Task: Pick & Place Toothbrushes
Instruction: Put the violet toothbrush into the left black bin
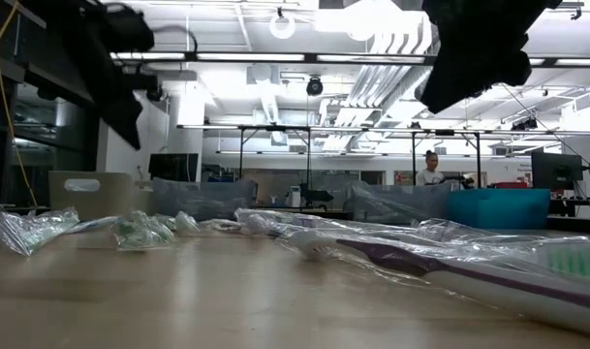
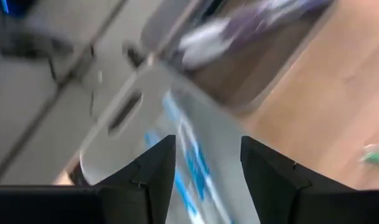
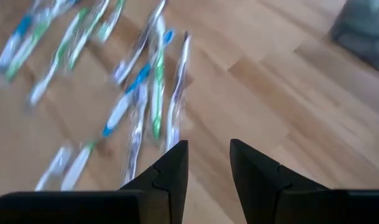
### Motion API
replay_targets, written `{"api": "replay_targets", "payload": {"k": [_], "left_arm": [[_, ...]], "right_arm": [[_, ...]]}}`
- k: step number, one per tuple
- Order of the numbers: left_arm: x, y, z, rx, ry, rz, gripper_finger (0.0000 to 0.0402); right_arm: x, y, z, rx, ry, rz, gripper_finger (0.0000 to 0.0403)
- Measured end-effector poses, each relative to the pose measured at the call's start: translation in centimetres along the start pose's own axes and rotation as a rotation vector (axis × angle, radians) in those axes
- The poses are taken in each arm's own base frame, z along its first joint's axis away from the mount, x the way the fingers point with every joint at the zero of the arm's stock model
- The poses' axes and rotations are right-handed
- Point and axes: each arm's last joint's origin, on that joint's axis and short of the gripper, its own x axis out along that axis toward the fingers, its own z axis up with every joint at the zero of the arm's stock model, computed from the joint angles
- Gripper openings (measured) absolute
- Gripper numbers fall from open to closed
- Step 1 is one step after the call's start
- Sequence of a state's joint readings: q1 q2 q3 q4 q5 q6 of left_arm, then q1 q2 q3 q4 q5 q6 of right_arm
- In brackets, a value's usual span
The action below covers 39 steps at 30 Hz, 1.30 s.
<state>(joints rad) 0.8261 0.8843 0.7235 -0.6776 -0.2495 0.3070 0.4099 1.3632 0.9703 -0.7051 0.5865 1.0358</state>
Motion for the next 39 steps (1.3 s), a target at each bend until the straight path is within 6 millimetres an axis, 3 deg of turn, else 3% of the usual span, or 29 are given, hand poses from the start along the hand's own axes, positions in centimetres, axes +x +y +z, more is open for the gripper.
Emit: {"api": "replay_targets", "payload": {"k": [4,11,17,26,39], "left_arm": [[-1.6,-1.6,0.7,0.128,-0.159,-0.04,0.0166],[-3.0,-4.4,0.1,0.259,-0.339,-0.131,0.0161],[-3.9,-5.6,-0.6,0.314,-0.402,-0.191,0.0161],[-3.9,-6.8,-1.4,0.371,-0.407,-0.239,0.0161],[-2.8,-7.4,-2.4,0.388,-0.369,-0.253,0.0161]], "right_arm": [[0.0,0.1,-0.3,-0.044,0.081,0.051,0.0111],[0.1,0.9,-1.1,-0.063,0.188,0.125,0.0111],[1.2,2.3,-2.1,-0.06,0.259,0.191,0.0139],[2.6,3.8,-2.3,-0.058,0.231,0.267,0.0194],[8.1,6.2,-5.2,-0.119,0.219,0.242,0.019]]}}
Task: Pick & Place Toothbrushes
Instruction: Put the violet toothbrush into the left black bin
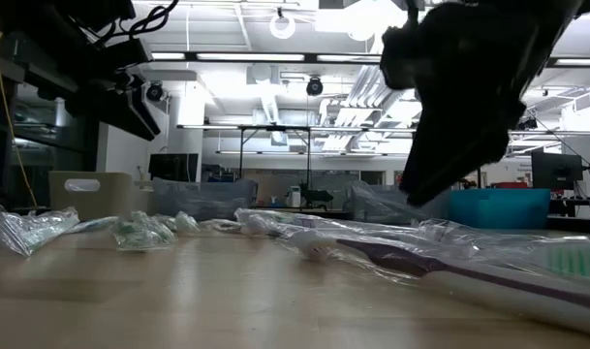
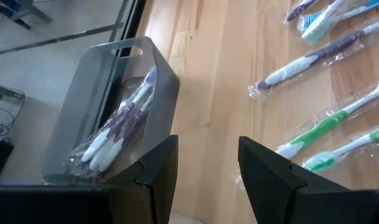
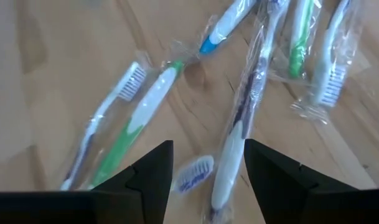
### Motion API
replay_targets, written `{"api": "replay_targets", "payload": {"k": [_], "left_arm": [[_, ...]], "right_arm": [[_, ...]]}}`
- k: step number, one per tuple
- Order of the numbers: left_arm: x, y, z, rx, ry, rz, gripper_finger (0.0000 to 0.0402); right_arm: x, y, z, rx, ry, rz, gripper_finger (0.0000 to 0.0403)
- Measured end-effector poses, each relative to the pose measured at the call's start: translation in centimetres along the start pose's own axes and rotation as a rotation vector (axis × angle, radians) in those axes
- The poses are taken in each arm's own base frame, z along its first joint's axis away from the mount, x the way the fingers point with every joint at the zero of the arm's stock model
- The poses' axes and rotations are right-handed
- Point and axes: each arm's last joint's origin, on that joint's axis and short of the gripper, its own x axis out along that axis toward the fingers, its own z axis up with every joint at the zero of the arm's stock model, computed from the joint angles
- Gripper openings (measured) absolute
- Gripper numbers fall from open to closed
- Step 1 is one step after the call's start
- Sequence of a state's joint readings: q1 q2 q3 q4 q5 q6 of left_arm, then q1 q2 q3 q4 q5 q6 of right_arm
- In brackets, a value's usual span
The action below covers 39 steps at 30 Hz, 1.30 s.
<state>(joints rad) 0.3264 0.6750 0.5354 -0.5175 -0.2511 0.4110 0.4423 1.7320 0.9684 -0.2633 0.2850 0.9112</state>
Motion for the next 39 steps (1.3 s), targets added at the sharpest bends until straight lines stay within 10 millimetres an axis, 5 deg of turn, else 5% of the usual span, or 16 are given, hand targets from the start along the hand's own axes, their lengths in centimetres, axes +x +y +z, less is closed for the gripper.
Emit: {"api": "replay_targets", "payload": {"k": [20,25,33,39], "left_arm": [[-0.1,0.0,0.0,0.0,-0.004,0.002,0.0161],[-0.1,0.0,0.0,0.001,-0.004,0.002,0.0161],[-0.1,0.0,0.0,0.002,-0.004,0.002,0.0161],[-0.1,0.0,0.0,0.002,-0.004,0.002,0.0161]], "right_arm": [[4.2,-0.6,-1.6,-0.177,-0.105,-0.205,0.0185],[4.1,-0.8,-1.7,-0.21,-0.099,-0.231,0.0143],[4.1,-0.9,-1.7,-0.21,-0.092,-0.235,0.0025],[3.6,-1.1,-1.1,-0.191,-0.079,-0.222,0.0026]]}}
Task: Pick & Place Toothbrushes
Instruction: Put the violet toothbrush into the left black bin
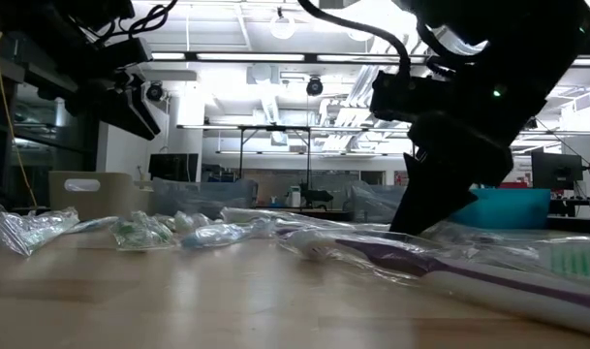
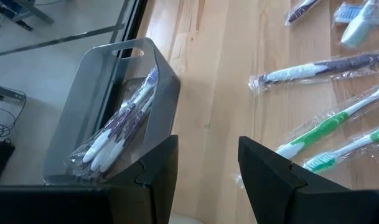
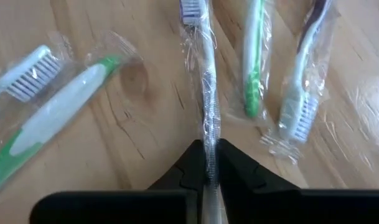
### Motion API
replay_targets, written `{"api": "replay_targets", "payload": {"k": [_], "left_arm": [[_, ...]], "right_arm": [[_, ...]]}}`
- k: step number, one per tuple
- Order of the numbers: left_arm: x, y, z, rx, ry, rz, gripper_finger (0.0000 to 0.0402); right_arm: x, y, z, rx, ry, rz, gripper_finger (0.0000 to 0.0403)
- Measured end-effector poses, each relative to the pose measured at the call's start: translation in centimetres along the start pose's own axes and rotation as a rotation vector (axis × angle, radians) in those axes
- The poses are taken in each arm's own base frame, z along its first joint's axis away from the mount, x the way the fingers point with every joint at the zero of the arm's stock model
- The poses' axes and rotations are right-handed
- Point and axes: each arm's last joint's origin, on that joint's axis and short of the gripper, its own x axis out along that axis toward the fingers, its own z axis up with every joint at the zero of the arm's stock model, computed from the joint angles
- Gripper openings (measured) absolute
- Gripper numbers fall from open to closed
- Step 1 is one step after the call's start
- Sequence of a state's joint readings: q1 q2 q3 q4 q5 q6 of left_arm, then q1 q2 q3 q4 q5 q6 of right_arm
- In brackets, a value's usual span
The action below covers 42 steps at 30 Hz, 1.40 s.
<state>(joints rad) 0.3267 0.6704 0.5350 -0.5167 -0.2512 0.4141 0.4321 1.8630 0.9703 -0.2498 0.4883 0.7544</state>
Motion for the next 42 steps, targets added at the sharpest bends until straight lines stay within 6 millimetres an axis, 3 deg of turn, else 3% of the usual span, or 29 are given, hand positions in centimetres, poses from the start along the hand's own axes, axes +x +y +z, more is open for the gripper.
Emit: {"api": "replay_targets", "payload": {"k": [5,12,18,23,27,34,39,42], "left_arm": [[0.0,0.0,0.0,0.0,0.0,0.0,0.0161],[0.0,0.1,0.4,-0.01,-0.04,0.011,0.0161],[0.7,0.6,2.2,-0.019,-0.198,0.021,0.0161],[2.4,0.6,4.0,0.023,-0.335,0.002,0.0161],[4.4,0.4,4.8,0.048,-0.358,-0.002,0.0161],[8.3,-0.3,5.5,0.046,-0.385,-0.009,0.0161],[10.7,0.7,5.9,-0.032,-0.559,-0.087,0.0161],[11.7,1.6,6.2,-0.087,-0.693,-0.153,0.0161]], "right_arm": [[-2.5,-1.3,1.6,0.031,0.013,0.036,0.0017],[-8.2,-3.7,3.5,-0.011,-0.029,0.068,0.0017],[-10.8,-6.0,4.5,-0.077,-0.187,-0.118,0.0017],[-10.3,-7.3,5.3,-0.075,-0.287,-0.245,0.0017],[-8.0,-8.2,4.8,-0.027,-0.36,-0.229,0.0017],[-5.1,-10.6,3.1,0.093,-0.653,-0.129,0.0017],[-4.3,-12.9,2.0,0.068,-0.813,-0.099,0.0017],[-4.3,-13.8,2.7,0.014,-0.872,-0.08,0.0017]]}}
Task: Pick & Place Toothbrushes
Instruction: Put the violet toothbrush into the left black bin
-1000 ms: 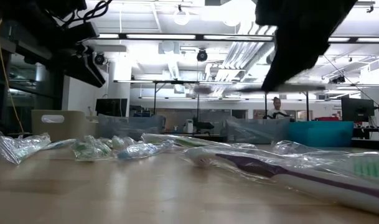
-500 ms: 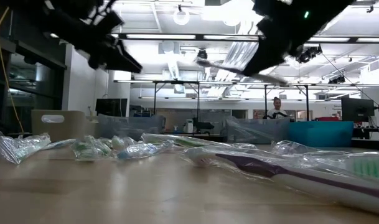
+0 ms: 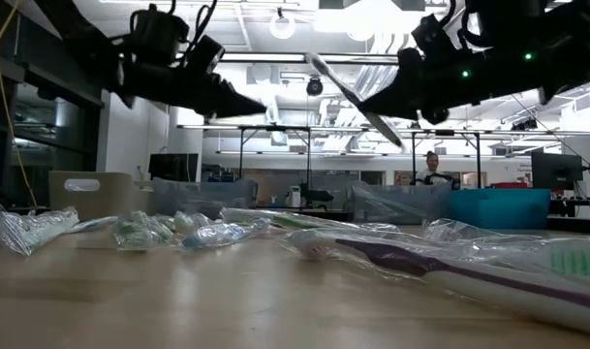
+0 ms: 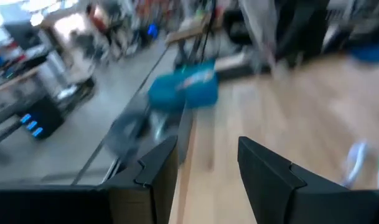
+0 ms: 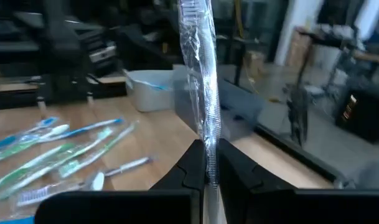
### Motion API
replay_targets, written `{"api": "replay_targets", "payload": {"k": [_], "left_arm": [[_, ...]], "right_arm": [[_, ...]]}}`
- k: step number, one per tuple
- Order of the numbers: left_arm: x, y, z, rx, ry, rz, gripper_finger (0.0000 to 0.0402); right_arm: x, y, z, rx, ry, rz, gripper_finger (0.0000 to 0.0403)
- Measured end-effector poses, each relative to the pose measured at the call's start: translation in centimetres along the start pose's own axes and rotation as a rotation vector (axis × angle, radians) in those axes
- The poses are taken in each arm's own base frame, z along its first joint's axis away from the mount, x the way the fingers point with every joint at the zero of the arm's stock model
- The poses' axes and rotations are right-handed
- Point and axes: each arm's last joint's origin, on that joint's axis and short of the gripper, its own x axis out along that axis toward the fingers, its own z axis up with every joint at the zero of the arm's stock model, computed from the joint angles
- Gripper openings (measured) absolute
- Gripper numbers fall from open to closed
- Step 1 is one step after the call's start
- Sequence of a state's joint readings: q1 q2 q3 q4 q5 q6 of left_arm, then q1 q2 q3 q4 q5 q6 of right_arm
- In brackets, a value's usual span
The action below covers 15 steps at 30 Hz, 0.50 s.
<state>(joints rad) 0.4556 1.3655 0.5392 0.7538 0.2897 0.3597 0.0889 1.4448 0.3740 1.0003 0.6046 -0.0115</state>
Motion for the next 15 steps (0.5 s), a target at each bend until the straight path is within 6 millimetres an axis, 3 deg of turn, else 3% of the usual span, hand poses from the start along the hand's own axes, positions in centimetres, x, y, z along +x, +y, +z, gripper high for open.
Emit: {"api": "replay_targets", "payload": {"k": [4,15], "left_arm": [[1.1,0.9,0.1,-0.065,-0.088,-0.071,0.0161],[2.6,2.0,3.0,-0.053,-0.201,-0.127,0.0161]], "right_arm": [[1.4,-1.3,0.7,-0.027,-0.036,0.073,0.0017],[5.0,-3.9,3.9,-0.09,-0.163,0.211,0.0017]]}}
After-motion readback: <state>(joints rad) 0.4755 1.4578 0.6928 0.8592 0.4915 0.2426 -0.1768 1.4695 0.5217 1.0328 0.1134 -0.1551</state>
